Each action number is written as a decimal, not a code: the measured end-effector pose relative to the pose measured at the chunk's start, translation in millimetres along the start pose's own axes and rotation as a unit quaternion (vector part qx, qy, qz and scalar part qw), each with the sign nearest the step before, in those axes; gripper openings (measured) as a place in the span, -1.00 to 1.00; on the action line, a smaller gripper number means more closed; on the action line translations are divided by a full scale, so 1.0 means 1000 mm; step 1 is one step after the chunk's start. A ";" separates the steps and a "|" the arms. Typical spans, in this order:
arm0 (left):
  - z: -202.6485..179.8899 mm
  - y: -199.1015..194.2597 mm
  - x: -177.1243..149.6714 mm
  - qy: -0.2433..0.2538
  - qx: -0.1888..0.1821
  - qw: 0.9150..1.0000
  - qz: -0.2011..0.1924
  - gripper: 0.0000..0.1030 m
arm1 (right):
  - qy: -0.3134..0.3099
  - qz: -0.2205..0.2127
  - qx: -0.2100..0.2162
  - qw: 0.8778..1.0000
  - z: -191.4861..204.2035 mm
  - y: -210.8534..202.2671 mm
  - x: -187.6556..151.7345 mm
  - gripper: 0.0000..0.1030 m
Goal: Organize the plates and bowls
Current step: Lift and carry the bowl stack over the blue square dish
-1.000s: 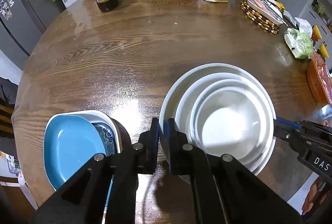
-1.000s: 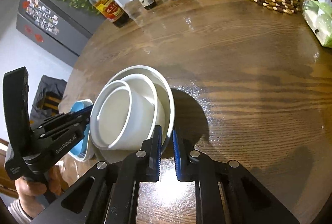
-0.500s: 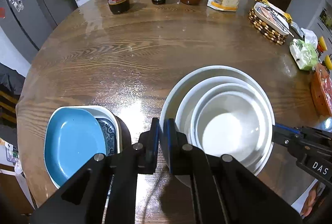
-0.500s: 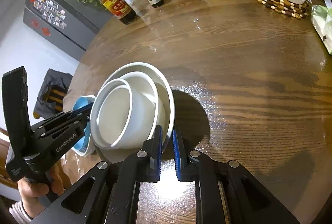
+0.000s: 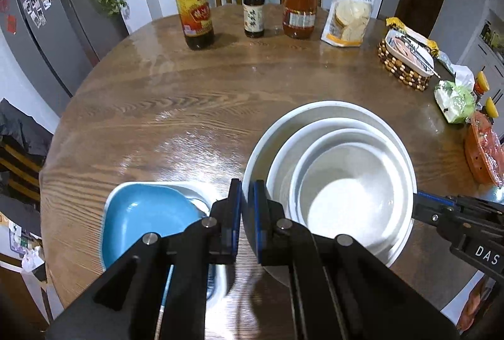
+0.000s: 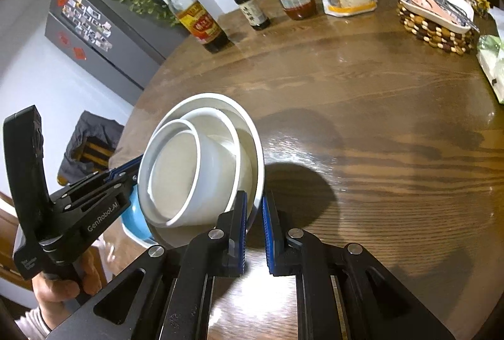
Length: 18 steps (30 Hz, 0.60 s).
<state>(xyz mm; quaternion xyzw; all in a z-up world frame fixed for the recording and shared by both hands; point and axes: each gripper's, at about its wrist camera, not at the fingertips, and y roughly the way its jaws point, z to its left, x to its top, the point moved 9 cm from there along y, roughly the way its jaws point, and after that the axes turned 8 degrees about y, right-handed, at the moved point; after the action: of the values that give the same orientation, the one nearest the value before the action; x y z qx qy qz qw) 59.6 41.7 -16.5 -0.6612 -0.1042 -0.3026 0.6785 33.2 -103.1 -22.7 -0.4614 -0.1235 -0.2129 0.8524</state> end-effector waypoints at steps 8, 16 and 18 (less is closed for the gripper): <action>0.042 -0.019 -0.004 -0.002 0.008 1.000 -0.016 -0.93 | -0.010 -0.007 0.005 1.000 0.043 0.011 -0.004 -0.72; 0.088 -0.030 -0.023 -0.014 0.022 1.000 -0.016 -0.93 | -0.027 0.003 0.013 1.000 0.087 0.033 -0.017 -0.72; 0.099 -0.031 -0.030 -0.017 0.027 0.999 -0.011 -0.93 | -0.030 0.010 0.016 0.999 0.096 0.041 -0.023 -0.72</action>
<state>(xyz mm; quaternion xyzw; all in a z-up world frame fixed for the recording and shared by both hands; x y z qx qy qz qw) 44.8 146.7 3.2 -0.6467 -0.1307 -0.2956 0.6909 31.3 2.6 -9.8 -0.4549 -0.1478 -0.1879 0.8578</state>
